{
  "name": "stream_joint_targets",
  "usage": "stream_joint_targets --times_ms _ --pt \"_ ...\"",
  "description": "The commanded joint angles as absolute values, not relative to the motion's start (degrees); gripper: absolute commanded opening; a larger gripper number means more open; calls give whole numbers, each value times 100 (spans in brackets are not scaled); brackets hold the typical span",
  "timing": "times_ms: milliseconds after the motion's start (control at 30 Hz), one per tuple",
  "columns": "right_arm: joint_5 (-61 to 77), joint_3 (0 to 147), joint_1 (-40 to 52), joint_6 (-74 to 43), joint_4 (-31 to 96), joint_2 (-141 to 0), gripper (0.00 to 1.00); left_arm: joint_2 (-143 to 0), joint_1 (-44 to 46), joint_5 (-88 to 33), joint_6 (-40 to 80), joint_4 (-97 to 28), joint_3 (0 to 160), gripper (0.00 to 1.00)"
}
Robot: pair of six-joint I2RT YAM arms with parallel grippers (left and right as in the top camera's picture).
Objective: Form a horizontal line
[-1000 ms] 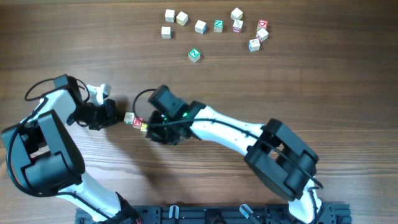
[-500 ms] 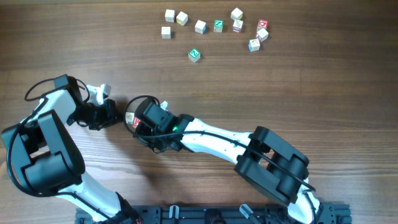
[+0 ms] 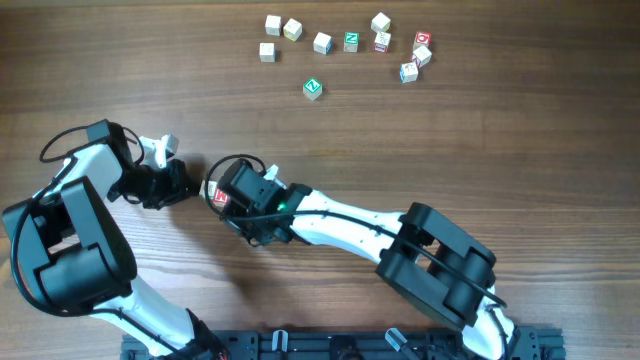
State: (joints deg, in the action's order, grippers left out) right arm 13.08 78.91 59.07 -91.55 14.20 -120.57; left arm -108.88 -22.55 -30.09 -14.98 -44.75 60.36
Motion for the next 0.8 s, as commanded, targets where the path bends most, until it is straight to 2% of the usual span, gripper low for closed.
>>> stream_joint_targets --times_ms 0,767 --pt "1509 7905 5863 -9480 1247 -12390 5 -10995 -2224 -3140 -1610 -4460 5999 8" --pt "1332 7907 5734 -8991 701 -12442 5 -10995 -2224 -3140 -1612 -4458 5999 8"
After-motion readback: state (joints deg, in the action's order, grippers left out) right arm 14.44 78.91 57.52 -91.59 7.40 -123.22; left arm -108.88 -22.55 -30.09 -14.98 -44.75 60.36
